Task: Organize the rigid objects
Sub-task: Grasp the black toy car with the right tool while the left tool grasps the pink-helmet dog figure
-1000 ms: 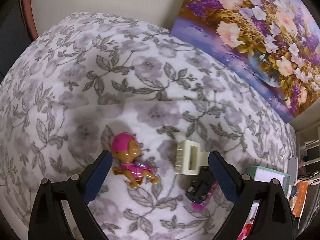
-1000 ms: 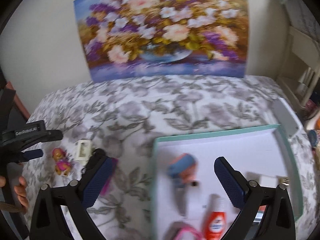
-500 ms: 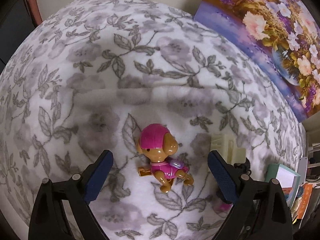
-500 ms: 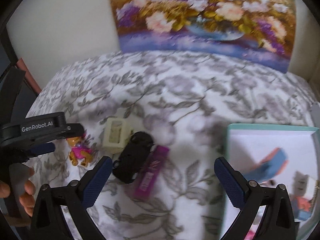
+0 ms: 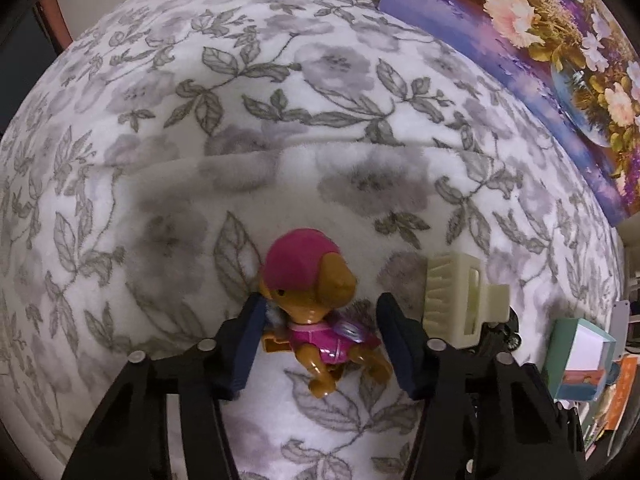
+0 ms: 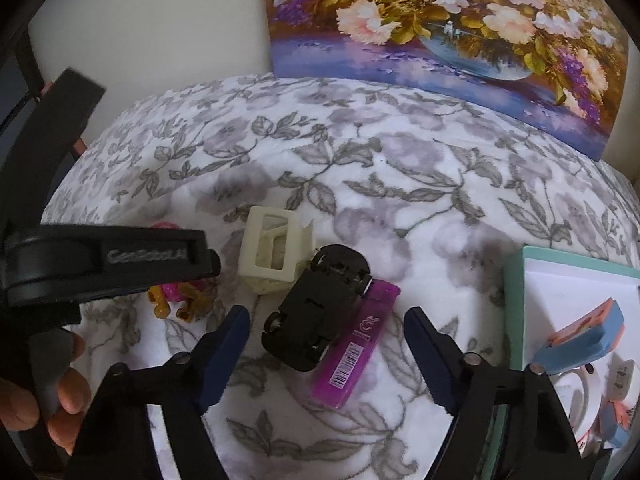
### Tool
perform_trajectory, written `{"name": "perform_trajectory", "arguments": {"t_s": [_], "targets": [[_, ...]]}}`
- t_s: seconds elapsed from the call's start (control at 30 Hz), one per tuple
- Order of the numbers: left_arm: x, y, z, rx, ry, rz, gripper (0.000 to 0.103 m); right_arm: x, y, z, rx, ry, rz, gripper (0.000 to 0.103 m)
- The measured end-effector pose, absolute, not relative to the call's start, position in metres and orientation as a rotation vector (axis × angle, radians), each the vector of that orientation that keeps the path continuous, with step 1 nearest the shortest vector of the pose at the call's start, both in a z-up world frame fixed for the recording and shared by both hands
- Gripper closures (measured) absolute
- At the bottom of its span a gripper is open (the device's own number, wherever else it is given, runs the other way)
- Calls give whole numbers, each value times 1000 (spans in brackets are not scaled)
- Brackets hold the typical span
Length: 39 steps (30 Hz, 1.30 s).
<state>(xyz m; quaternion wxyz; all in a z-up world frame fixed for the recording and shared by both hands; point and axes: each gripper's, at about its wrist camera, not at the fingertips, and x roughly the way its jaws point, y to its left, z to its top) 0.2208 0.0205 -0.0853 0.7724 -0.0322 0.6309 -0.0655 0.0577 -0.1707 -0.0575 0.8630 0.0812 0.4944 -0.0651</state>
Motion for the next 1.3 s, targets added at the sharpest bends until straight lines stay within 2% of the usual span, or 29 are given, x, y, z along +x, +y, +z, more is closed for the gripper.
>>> {"name": "perform_trajectory", "arguments": {"t_s": [0.1,0.43,0.6,0.67,0.83,0.9,1.3], "targets": [[224,21,-86,-74,1360,-142,52,62,-166,-62,150,1054,-131,33],[233,27,-90,-126,1352,-152,52,78,-152,-68,59,1067,-160,41],[229,36,-87,-135,1348,-153,52,82,-152,-69,32,1067,-195,63],[230,39,-87,-145,1348,-157,52,83,-155,-71,51,1080,-188,67],[231,46,-86,-163,1341,-158,57,79,-159,-73,82,1072,-194,68],[231,48,-83,-164,1332,-159,63,78,-159,-71,90,1067,-196,68],[227,53,-78,-179,1322,-175,63,61,-169,-63,152,1047,-187,68]]}}
